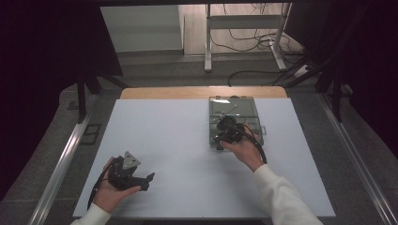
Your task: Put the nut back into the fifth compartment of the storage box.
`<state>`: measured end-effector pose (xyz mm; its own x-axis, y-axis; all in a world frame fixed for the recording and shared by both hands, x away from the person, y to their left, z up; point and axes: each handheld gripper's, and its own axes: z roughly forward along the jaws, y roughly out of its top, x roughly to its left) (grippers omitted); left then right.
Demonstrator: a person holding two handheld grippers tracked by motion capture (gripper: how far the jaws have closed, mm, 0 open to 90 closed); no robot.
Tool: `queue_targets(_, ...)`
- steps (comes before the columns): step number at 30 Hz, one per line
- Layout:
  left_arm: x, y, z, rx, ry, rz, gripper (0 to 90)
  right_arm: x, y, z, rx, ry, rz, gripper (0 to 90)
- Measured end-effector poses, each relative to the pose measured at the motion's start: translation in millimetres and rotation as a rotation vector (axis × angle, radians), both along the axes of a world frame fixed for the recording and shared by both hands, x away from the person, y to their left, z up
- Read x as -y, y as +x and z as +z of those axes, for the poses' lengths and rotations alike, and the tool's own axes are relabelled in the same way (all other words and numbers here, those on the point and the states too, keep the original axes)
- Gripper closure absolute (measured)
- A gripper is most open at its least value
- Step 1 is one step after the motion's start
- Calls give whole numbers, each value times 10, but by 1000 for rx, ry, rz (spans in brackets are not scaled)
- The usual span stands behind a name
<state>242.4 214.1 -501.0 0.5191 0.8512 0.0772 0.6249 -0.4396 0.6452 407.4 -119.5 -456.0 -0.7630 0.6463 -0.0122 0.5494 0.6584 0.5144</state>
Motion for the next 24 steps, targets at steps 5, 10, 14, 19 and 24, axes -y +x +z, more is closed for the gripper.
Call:
queue_targets(5,-5,-1,-2,1,-1,3,62,1,100,-33,5,-11,-23,691)
queue_targets(10,-7,1,-3,0,-1,2,62,17,165,-69,12,-13,-43,691)
queue_targets(14,-10,-2,0,-1,0,3,62,25,189,-90,14,-14,-51,690)
queue_targets(19,-11,-2,-4,-1,-1,3,62,28,192,-88,20,-15,-51,690)
queue_targets(24,-12,-3,-3,-1,-1,3,61,19,183,-78,62,-9,-35,488)
